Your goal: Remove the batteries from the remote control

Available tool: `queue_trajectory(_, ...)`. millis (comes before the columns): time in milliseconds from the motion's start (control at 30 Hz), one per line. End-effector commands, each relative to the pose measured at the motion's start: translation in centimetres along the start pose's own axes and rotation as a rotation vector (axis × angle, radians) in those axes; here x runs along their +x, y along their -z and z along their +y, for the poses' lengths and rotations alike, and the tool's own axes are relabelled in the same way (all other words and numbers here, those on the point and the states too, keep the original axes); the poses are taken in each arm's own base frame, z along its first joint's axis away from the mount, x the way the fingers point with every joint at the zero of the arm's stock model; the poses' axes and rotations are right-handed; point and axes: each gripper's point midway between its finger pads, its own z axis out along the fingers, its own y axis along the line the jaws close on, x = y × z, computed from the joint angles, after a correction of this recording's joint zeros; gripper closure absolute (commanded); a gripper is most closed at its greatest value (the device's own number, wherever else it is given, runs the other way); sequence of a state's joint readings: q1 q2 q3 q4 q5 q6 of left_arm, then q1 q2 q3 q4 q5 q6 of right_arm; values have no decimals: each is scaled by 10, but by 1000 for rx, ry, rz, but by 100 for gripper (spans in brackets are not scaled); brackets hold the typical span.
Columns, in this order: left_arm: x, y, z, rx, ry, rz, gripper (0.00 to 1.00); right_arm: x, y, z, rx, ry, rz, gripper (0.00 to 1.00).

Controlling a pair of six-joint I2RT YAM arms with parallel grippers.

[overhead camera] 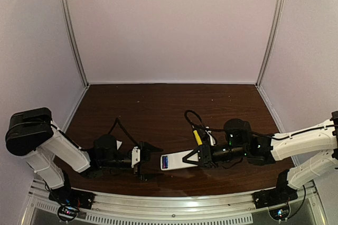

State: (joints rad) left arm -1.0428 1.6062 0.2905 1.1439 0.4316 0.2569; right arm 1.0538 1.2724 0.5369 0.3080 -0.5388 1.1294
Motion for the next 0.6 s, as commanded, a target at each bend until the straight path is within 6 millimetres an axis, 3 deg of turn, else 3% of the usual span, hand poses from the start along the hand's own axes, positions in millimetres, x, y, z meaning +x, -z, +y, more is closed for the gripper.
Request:
queue_trajectory(0, -20, -4, 2, 1, -49, -83, 14, -9, -3, 22, -50, 38, -34, 100)
queue_trajectory(267, -23, -3, 1, 6, -55, -95, 21, -6, -8, 28, -69, 40, -24, 100)
queue_trajectory(567, -23, -1, -1, 11, -61, -103, 22, -5, -11, 37, -83, 50, -24, 100)
